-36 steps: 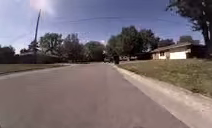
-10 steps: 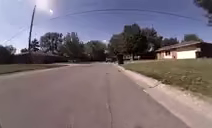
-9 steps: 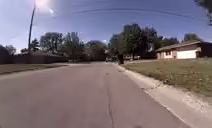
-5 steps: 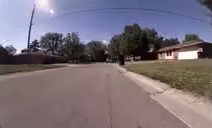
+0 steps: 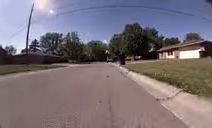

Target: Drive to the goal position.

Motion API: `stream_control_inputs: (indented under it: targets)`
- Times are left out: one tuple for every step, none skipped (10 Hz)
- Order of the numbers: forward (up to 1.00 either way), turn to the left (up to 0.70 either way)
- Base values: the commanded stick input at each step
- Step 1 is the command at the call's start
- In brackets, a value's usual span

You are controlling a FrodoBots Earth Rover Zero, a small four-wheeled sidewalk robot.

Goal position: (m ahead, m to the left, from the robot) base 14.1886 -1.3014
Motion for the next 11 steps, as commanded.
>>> stream_control_inputs:
  targets:
    - [0.70,0.00]
    - [0.70,0.00]
    - [0.70,0.00]
    - [0.70,0.00]
    - [0.70,0.00]
    - [0.70,0.00]
    - [0.70,0.00]
    - [0.70,0.00]
    - [0.70,0.00]
    - [0.70,0.00]
    - [0.70,0.00]
